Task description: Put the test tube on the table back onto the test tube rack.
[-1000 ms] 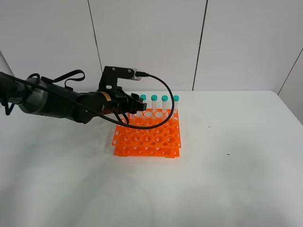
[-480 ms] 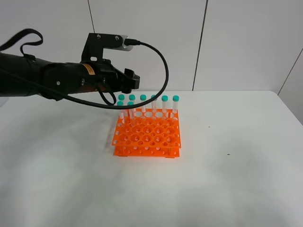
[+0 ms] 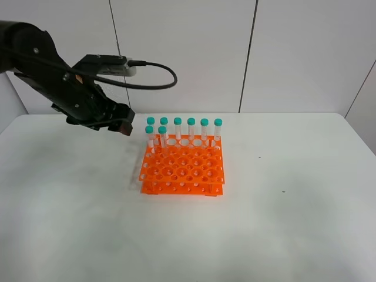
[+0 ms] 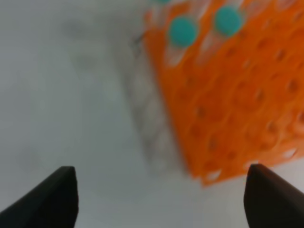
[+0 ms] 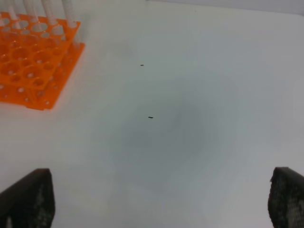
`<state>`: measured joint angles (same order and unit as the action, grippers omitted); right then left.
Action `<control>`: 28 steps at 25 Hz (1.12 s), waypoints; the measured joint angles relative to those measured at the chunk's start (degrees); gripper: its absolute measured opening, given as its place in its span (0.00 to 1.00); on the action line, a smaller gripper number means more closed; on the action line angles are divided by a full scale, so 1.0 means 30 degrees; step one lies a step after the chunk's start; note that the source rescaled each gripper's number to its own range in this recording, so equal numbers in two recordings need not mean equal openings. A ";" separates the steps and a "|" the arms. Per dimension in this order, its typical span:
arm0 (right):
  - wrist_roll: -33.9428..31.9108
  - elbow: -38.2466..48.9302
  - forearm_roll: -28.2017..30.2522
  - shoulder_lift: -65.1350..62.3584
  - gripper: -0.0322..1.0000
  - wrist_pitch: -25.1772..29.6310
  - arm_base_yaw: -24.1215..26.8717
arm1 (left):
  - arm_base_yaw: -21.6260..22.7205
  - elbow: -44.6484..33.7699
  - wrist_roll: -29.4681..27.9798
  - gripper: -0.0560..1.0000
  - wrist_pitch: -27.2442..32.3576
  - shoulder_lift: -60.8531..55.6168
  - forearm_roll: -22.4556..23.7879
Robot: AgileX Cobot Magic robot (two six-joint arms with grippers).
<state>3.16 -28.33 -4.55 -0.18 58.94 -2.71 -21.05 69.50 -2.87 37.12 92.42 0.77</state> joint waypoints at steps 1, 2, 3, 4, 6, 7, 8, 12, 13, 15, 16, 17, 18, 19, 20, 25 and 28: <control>0.0000 0.0000 0.0000 0.0000 1.00 0.0000 0.0000 | 0.0321 0.0289 0.0000 1.00 0.0921 0.0000 0.0000; 0.0000 0.0000 0.0000 0.0000 1.00 0.0000 0.0000 | 0.0641 0.0460 0.0000 1.00 0.1755 0.0000 -0.0059; 0.0000 0.0000 0.0000 0.0000 1.00 0.0000 0.0000 | 0.1115 0.0587 0.0000 1.00 0.2433 0.0000 -0.0258; 0.0000 0.0000 0.0000 0.0000 1.00 0.0000 0.0000 | 0.1701 0.0641 0.0000 1.00 0.3198 0.0000 -0.0399; 0.0000 0.0000 0.0000 0.0000 1.00 0.0000 0.0000 | 0.3011 0.0659 0.0000 1.00 0.4564 0.0000 -0.0258; 0.0000 0.0000 0.0000 0.0000 1.00 0.0000 0.0000 | 0.3749 0.0659 0.0000 1.00 0.5269 0.0000 -0.0258; 0.0000 0.0000 0.0000 0.0000 1.00 0.0000 0.0000 | 0.4453 0.0659 0.0017 1.00 0.5898 0.0000 -0.0258; 0.0000 0.0000 0.0000 0.0000 1.00 0.0000 0.0000 | 0.6264 0.0642 0.0017 0.99 0.7916 -0.0216 0.0204; 0.0000 0.0000 0.0000 0.0000 1.00 0.0000 0.0000 | 0.6431 0.0594 0.0017 0.99 0.8148 -0.0445 0.0274; 0.0000 0.0000 0.0000 0.0000 1.00 0.0000 0.0000 | 0.6640 0.0206 0.0061 0.99 0.8416 -0.1131 0.0297; 0.0000 0.0000 0.0000 0.0000 1.00 0.0000 0.0000 | 0.6686 -0.0092 0.0105 0.99 0.8497 -0.1607 0.0297; 0.0000 0.0000 0.0000 0.0000 1.00 0.0000 0.0000 | 0.6704 -0.0592 0.0101 0.99 0.8588 -0.2142 0.0297; 0.0000 0.0000 0.0000 0.0000 1.00 0.0000 0.0000 | 0.6704 -0.1269 0.0125 0.99 0.8693 -0.2671 0.0297; 0.0000 0.0000 0.0000 0.0000 1.00 0.0000 0.0000 | 0.6683 -0.1971 0.0151 0.99 0.8784 -0.3438 0.0297; 0.0000 0.0000 0.0000 0.0000 1.00 0.0000 0.0000 | 0.6680 -0.2920 0.0166 0.99 0.8871 -0.4333 0.0280; 0.0000 0.0000 0.0000 0.0000 1.00 0.0000 0.0000 | 0.6680 -0.7704 0.0166 0.99 0.8896 -0.9929 0.0260; 0.0000 0.0000 0.0000 0.0000 1.00 0.0000 0.0000 | 0.6680 -1.0267 0.0166 0.99 0.8674 -1.3968 0.0186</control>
<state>3.16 -28.33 -4.55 -0.18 58.94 -2.71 -1.00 38.70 -2.37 63.14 50.52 1.33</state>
